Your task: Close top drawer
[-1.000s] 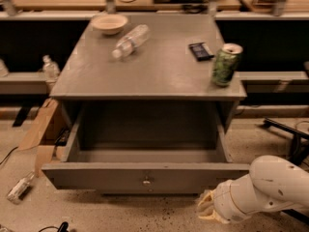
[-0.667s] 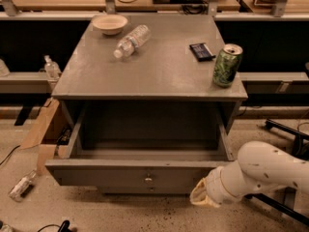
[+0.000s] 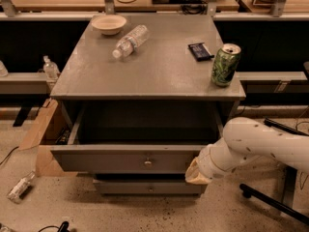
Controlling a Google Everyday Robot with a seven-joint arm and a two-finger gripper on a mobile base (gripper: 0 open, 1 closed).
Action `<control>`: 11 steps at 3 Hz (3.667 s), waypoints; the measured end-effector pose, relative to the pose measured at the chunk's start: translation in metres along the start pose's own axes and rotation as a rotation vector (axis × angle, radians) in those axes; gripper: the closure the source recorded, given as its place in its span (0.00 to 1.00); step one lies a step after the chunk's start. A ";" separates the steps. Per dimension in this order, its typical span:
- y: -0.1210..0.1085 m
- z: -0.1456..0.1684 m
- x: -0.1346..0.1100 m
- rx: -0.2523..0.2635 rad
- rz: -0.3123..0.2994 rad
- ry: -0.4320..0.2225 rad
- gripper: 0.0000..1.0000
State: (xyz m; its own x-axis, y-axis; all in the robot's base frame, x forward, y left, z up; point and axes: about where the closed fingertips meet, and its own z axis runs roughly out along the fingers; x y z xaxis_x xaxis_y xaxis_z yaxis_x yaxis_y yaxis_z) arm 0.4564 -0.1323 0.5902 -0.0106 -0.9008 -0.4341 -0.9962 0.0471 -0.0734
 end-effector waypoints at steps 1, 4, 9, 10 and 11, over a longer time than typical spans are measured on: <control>-0.004 0.000 0.000 0.002 -0.001 0.005 1.00; -0.051 0.002 0.012 0.010 0.029 0.054 1.00; -0.075 0.006 0.025 0.020 0.069 0.095 0.15; -0.075 0.007 0.025 0.018 0.068 0.095 0.00; -0.075 0.007 0.025 0.018 0.068 0.095 0.00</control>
Offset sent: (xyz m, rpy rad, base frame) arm 0.0708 -0.0134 0.0025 -0.0820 -0.0021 -0.0333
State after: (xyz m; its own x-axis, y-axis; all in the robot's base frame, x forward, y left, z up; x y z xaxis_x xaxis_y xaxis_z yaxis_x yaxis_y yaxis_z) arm 0.5313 -0.1550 0.5784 -0.0875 -0.9322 -0.3513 -0.9912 0.1166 -0.0626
